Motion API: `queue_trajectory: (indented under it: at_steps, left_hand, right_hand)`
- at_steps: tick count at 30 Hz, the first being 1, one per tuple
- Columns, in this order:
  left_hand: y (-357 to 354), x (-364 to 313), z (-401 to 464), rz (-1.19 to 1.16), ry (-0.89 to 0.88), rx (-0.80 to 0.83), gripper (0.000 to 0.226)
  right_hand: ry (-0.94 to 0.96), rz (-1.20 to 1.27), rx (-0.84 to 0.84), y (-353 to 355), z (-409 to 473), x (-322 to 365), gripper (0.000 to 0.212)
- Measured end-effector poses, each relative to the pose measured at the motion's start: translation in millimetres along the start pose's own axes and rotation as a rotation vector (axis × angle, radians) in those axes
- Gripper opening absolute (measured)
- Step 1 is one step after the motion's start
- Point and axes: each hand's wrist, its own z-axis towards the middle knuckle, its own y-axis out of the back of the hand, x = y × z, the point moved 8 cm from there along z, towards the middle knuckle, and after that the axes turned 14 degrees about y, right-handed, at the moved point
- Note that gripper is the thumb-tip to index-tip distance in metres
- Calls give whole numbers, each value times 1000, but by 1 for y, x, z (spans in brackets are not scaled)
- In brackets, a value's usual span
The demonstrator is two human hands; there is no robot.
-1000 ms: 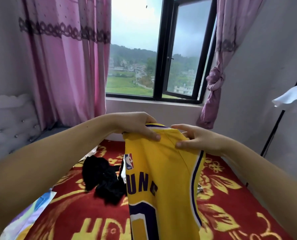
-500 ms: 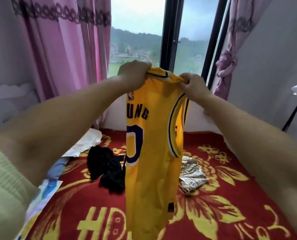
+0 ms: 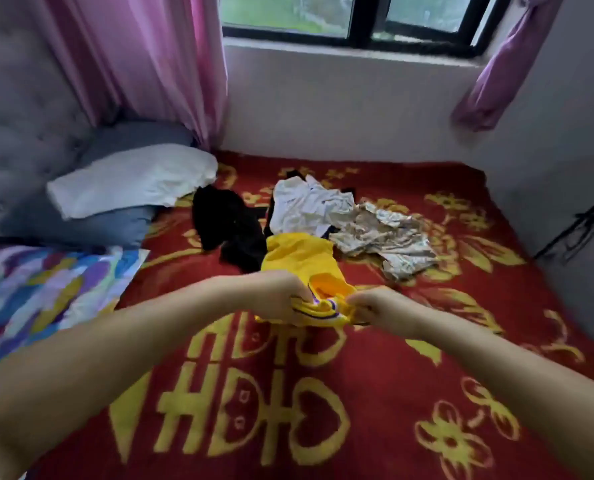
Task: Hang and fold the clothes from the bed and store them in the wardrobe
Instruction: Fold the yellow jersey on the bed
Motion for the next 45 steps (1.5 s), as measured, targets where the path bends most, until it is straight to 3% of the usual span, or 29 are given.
queue_trajectory:
  at_steps: [5,10,13,16,20,22,24,28,32,35,39,42,45]
  left_hand:
    - [-216,19,7,-90,94,355,21]
    - [-336,23,0,-197,94,672,19]
    - [-349,51,33,-264,177,722,8]
    - [-332,104,93,-324,328,614,3]
    - [-293,164,167,-379,511,255,40]
    - [-298,173,181,-234,557,73,67]
    - [-329,157,171,-54,513,12,82]
    - [-427,119,110,126,311,203,107]
    - [-446,126,101,145,354,204,104]
    - [-440,128,113,134,379,174,93]
    - [-430,122,115,105,384,291,87]
    - [-427,107,96,26,335,529,85]
    - [-424,86,63,-148,247,857,77]
  right_hand:
    - [-68,194,217,-200,-44,-28,36]
    - [-23,289,431,-318,-68,-37,29]
    - [-115,332,374,-322,-43,-72,37]
    - [-210,349,211,-299,7,-123,41]
    - [-352,223,54,-273,66,-188,46]
    - [-383,6,-48,-270,82,-203,48]
    - [-329,-129,-63,-284,81,-191,54]
    - [-10,-278,219,-352,32,-132,86]
    - [-100,-321,449,-389,-2,-157,104]
    - [-146,-338,465,-394,13,-163,89]
    - [-179,-293,509,-388,20,-159,70]
    - [-162,-145,709,-384,11,-141,70]
    - [-79,156,900,-380,-15,-104,70]
